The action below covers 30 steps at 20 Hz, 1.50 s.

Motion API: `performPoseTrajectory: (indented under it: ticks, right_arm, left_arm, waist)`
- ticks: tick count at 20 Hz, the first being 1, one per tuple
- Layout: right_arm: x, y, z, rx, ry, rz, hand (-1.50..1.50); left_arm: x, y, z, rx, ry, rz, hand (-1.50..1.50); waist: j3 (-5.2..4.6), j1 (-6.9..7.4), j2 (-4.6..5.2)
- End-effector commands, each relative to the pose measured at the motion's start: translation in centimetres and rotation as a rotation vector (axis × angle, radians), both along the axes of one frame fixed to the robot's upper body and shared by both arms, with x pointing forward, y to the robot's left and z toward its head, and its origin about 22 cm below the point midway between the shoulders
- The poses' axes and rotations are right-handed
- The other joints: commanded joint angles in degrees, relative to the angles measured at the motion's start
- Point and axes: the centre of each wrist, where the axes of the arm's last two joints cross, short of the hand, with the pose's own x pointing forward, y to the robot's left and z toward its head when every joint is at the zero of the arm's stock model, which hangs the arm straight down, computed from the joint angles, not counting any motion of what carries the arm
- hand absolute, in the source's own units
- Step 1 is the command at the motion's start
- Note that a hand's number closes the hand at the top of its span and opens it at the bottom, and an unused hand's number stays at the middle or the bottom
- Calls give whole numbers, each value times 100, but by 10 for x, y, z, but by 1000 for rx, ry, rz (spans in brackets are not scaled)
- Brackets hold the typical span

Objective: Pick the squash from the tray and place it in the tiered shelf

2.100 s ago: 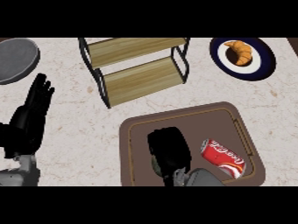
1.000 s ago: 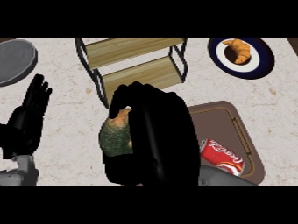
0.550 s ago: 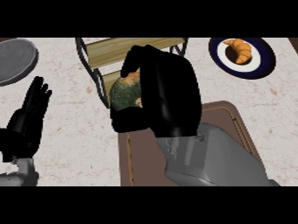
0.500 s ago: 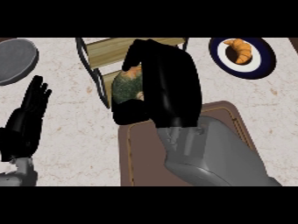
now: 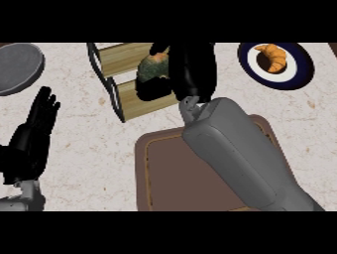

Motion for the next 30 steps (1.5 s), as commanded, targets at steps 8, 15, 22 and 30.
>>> performPoseTrajectory:
  ticks: [8, 15, 22, 30]
  right_arm:
    - [58, 1, -28, 4, -37, 1, 150]
    - [85, -13, -36, 167, 37, -47, -150]
    - [88, -12, -46, 202, 38, 48, -150]
    - [88, -10, -25, 382, -80, 64, -150]
  left_arm:
    - [8, -8, 5, 3, -14, -11, 0]
    - [11, -4, 6, -16, -18, -26, 0]
    - [14, 11, -7, 11, -21, -20, 0]
    - [6, -2, 7, 13, -14, -8, 0]
  waist:
    - [0, 21, 9]
    - [0, 129, 53]
    - [-2, 97, 37]
    - [2, 57, 8]
